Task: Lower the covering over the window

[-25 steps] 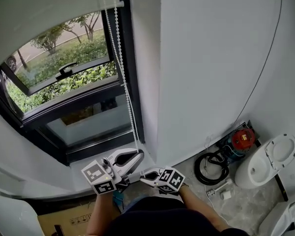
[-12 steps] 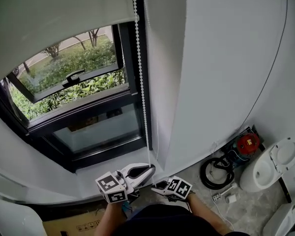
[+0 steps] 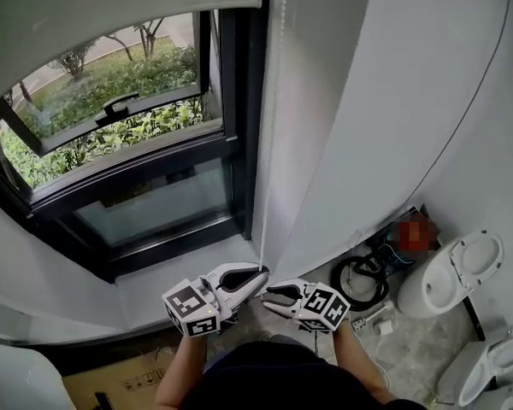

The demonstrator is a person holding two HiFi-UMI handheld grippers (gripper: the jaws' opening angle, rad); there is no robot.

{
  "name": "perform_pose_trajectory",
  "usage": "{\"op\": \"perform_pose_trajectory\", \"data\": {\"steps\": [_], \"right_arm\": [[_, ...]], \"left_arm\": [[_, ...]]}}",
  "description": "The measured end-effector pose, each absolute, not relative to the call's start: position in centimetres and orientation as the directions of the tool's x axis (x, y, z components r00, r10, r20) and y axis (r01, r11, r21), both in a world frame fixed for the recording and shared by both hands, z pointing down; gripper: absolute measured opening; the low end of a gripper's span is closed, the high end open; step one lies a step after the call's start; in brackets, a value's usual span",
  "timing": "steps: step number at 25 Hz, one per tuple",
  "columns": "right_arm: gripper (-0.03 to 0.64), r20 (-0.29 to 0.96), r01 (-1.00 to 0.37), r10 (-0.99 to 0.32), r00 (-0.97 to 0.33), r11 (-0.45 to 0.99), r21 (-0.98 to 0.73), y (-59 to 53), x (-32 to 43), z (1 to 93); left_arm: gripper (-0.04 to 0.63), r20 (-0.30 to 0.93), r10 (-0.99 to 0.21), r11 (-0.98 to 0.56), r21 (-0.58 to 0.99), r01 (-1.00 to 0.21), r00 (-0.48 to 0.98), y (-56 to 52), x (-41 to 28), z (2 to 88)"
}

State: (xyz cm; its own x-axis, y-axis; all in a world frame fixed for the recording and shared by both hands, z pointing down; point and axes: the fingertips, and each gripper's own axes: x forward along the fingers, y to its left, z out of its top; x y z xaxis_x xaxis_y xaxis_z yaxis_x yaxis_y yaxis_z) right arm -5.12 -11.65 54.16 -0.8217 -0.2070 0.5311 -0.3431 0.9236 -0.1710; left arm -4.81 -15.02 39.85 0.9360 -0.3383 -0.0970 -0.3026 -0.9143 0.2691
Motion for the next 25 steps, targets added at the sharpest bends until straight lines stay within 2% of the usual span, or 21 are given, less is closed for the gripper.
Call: {"op": "perform_pose_trajectory", "data": {"steps": [5,9,12,16,18,22,25], "right_arm": [[0.104,0.405,-0.365,-0.282,-0.870,0.920,-0.142,-11.8,-5.3,49.5],[0.103,0.226,-0.380,-0.343,-0.912,0.914,-0.145,-12.5,-5.9,44.9],[0.104,0.116,-0.387,-0.372,-0.921,0.906,-0.174,-12.7,-6.2,41.9],[0.103,0.009,-0.376,-0.383,-0.924,0.902,-0.212,-13.1,-6.8,39.4],[0.103,-0.017,-0.375,-0.388,-0.921,0.899,-0.228,-13.1,-7.0,38.9],[0.103,-0.020,-0.372,-0.386,-0.922,0.901,-0.223,-12.9,-7.6,38.4],[0.103,-0.018,-0.373,-0.385,-0.923,0.905,-0.204,-12.7,-7.9,37.9]], "left_arm": [[0.023,-0.124,-0.344,-0.914,0.273,-0.301,0.931,-14.3,-6.6,40.1],[0.021,0.005,-0.326,-0.917,0.241,-0.318,0.945,-14.1,-6.7,43.4],[0.021,-0.045,-0.334,-0.895,0.329,-0.302,0.941,-13.8,-7.7,44.1],[0.021,-0.066,-0.317,-0.895,0.351,-0.275,0.946,-13.7,-8.4,43.6],[0.021,-0.061,-0.296,-0.896,0.364,-0.254,0.953,-13.2,-8.2,44.0],[0.021,0.049,-0.245,-0.891,0.383,-0.245,0.968,-11.7,-7.2,47.7],[0.021,0.019,-0.244,-0.868,0.441,-0.227,0.970,-11.1,-7.1,48.3]]}}
